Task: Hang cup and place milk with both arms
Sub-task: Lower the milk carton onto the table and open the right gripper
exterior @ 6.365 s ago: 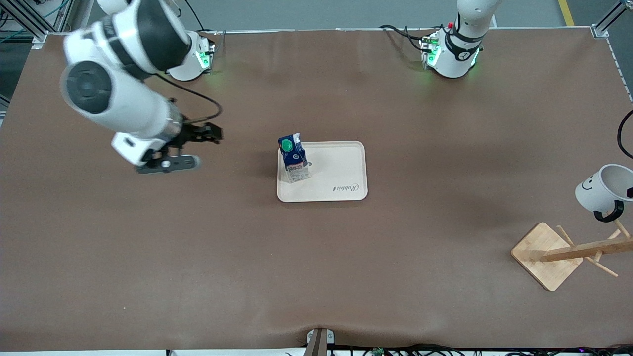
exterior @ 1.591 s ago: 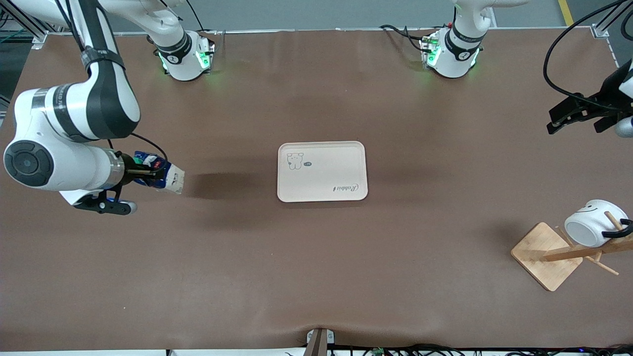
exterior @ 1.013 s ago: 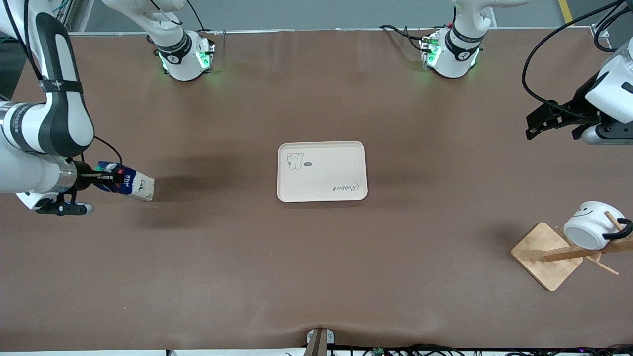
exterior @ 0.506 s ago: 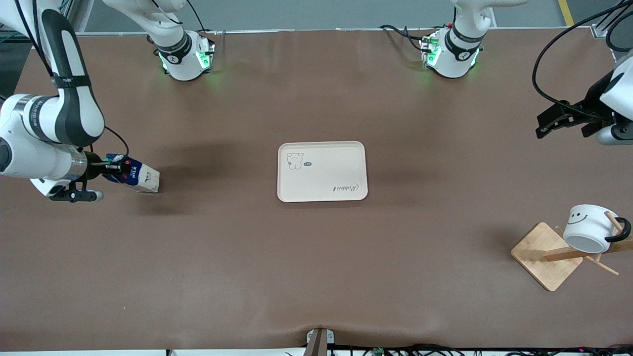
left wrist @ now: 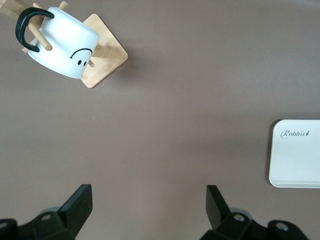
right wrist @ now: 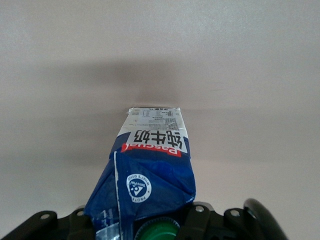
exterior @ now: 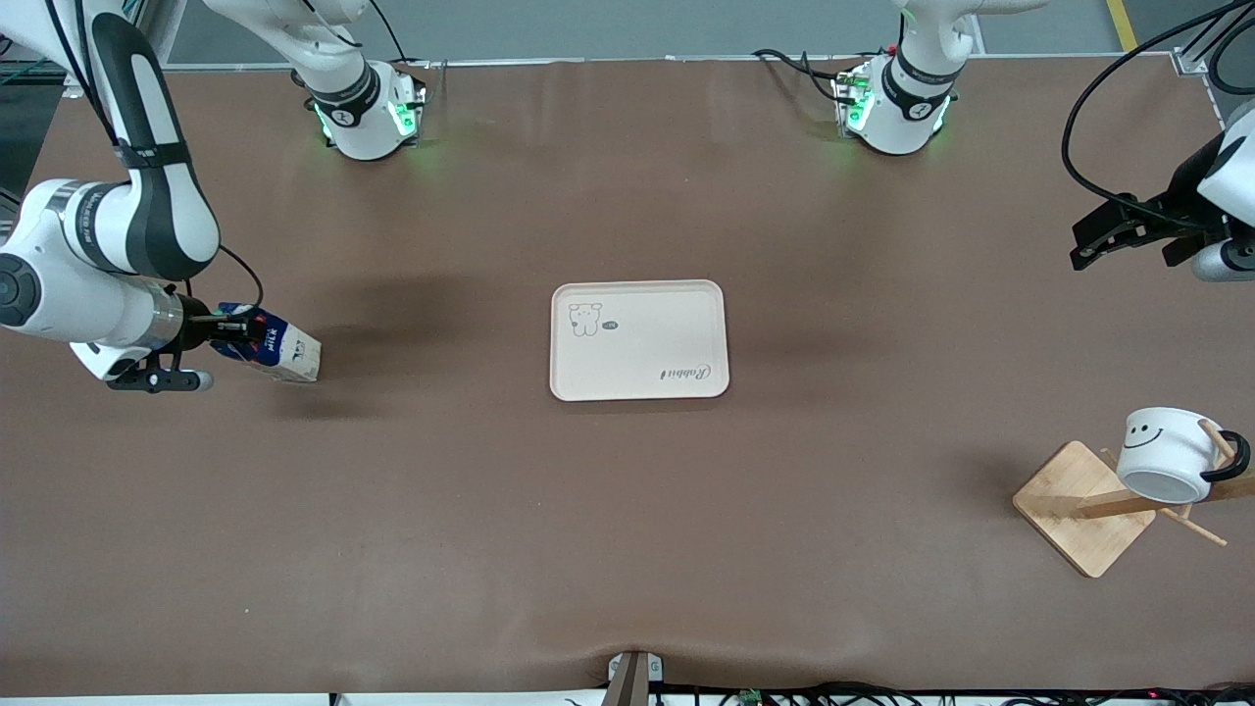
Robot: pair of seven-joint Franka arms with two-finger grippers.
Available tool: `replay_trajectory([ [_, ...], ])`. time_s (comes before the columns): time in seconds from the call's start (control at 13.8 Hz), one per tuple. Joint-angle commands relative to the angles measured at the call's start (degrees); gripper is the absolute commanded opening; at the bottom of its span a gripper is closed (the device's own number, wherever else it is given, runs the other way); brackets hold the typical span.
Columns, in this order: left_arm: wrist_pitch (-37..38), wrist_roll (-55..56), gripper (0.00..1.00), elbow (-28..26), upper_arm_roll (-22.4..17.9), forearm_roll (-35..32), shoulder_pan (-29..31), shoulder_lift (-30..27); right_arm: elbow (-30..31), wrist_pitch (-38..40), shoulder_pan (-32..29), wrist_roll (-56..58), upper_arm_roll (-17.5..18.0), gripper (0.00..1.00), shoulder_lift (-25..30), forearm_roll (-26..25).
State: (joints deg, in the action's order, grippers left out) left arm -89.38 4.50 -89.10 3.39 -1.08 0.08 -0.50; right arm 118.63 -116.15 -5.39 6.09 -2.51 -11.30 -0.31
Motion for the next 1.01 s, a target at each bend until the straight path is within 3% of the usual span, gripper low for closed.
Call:
replay_trajectory([
  [0.0, 1.4, 0.5, 1.00, 0.0, -0.1, -1.0, 0.0, -1.0, 2.3, -1.2, -0.9, 0.7, 0.9, 0.52, 0.8, -0.8],
  [0.07, 1.5, 0.5, 1.00, 0.0, -0.1, -1.0, 0.1, -1.0, 2.3, -1.2, -0.8, 0.7, 1.0, 0.54, 0.8, -0.8],
  [0.22, 1.9, 0.4, 1.00, 0.1, -0.1, -1.0, 0.2, -1.1, 2.3, -0.7, -0.6, 0.6, 1.1, 0.68, 0.9, -0.8],
  [0.36, 1.9, 0.3, 1.00, 0.0, 0.1, -0.9, 0.6, -1.3, 2.3, -0.7, -0.6, 0.6, 1.2, 0.75, 0.9, -0.7],
  [0.65, 2.5, 0.2, 1.00, 0.0, 0.3, -0.3, 0.6, -1.4, 2.3, -0.6, -0.5, 0.5, 1.3, 0.76, 0.9, -0.7],
  [0.94, 2.5, 0.0, 1.00, 0.0, 0.3, -0.2, 0.8, -1.4, 1.2, 1.3, -0.5, 0.5, 1.3, 0.91, 1.1, -0.7],
])
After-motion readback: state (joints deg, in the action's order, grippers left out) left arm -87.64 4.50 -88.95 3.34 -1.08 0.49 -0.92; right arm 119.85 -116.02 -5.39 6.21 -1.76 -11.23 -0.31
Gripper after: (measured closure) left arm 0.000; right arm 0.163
